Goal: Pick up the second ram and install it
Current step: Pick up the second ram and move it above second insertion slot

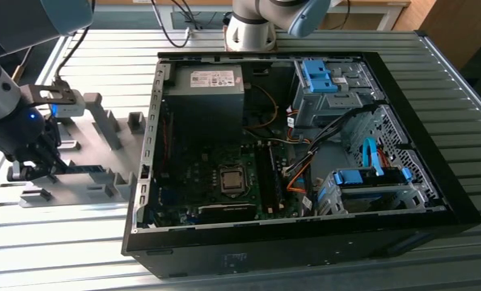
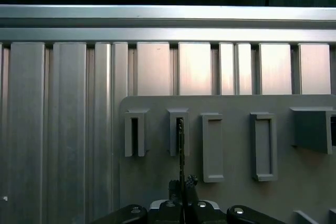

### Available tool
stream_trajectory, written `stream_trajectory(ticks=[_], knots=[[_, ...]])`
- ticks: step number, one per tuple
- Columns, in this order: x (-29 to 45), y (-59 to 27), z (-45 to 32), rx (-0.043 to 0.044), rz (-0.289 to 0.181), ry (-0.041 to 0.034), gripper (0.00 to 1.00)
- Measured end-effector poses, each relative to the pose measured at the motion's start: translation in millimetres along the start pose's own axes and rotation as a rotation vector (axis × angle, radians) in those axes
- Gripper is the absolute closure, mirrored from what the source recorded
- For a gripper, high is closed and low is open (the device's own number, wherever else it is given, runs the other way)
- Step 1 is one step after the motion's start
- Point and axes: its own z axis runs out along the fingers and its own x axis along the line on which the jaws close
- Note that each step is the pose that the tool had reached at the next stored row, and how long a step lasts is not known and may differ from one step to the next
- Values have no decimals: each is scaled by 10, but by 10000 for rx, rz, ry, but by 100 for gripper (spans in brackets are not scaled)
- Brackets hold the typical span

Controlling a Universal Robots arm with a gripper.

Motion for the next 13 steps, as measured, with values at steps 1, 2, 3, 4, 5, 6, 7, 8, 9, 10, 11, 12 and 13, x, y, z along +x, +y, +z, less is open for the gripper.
stream_trajectory(ticks=[1, 2, 3, 4, 5, 6, 7, 8, 9, 10, 11, 12, 13], knots=[[0, 0, -3, -1, 0, 1, 86], [0, 0, -6, -1, 0, 0, 86], [0, 0, -9, 0, 0, -1, 86], [-1, 0, -14, -1, 0, 0, 86], [-1, 0, -17, 0, 0, 0, 86], [-1, 1, -23, -1, 0, 1, 86], [-1, 1, -27, 0, 0, 1, 86], [-1, 1, -32, 0, 0, 0, 86], [-2, 1, -37, 0, 0, 0, 86], [-2, 1, -44, -1, 1, 1, 86], [-2, 1, -49, 1, 1, 0, 86], [-2, 1, -56, 0, 0, 0, 86], [-3, 2, -62, 1, 0, -1, 86]])
